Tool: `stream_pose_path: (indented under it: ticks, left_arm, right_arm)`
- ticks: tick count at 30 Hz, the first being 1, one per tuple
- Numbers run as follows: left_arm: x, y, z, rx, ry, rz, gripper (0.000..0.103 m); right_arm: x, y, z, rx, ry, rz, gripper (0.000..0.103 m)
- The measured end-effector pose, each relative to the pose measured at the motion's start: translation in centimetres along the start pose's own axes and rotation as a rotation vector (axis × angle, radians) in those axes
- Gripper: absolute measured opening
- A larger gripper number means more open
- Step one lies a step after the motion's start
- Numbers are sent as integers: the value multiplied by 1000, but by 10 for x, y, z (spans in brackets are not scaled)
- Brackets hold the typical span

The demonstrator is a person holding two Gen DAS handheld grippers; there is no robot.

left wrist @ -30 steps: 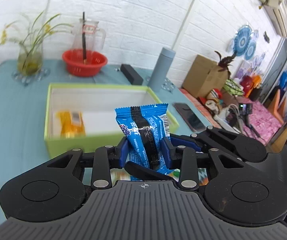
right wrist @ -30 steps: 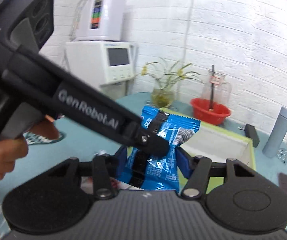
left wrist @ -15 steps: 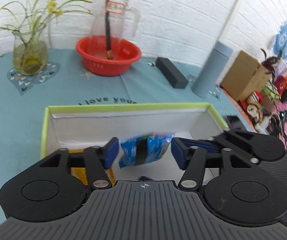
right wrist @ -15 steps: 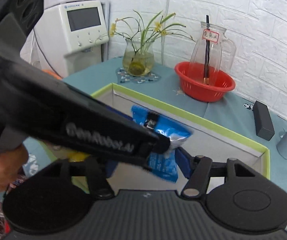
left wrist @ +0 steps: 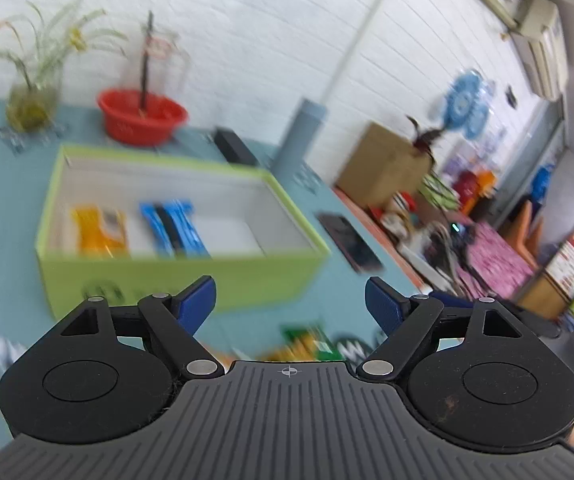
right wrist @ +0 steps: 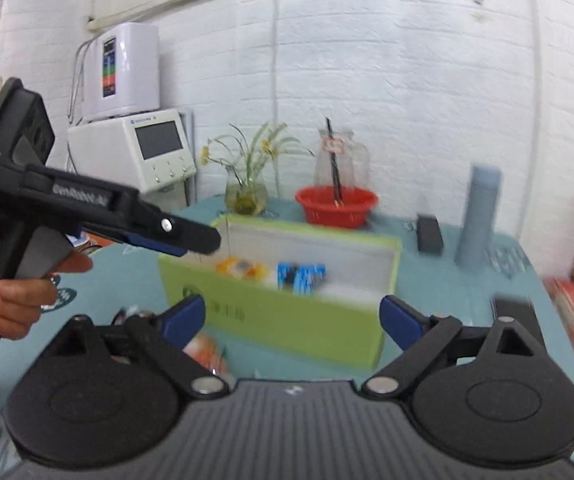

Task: Organize snacks
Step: 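Lower the blue bar into the green box and release it, then grasp the yellow chip bag with the left gripper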

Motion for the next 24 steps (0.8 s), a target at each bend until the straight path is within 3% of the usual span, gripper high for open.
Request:
stream_pose_path:
  ticks: [5,8,11,15,20,21,22,24]
  left_arm:
    - [-64,7,-45,-87,-82,105,67]
    - [-82,14,-64,-122,-96,145,65]
    - [-87,22,-76,-88,-63,179,58]
    - [-91,25,-83,-52,-32,185,57]
    - [-97,31,-86,-49,-18,199,56]
    - [-99,32,-86,-52,-19,204,52]
    - [-100,34,-88,-62,-21,215,37]
    - [-104,36,-89,-73,-29,234,17]
  right_arm:
    - [-85,-36,-10,-110,119,56,94]
    - [-118,-48,-3,-101,160,75,94]
    - [-125,-47,6,-79,135,71,93]
    - [-123,-37,11,-79,71,58,93]
    - [-127,-24,0,-34,160,86,93]
    - [-127,-23,-2,-24,180,86,93]
    - [-128,-23,-3,-17,197,84,91]
    - [-125,-26,-2,-12,206,74,78]
Point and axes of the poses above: each gripper's, at about its wrist camera, not at the fingertips, and y roughly the way its jaws point, z to its left, x to its top, the point moved 5 cm from there along y, roughly the way its jaws point, and after that the axes turned 15 degrees about y, right-handed, at the moved point
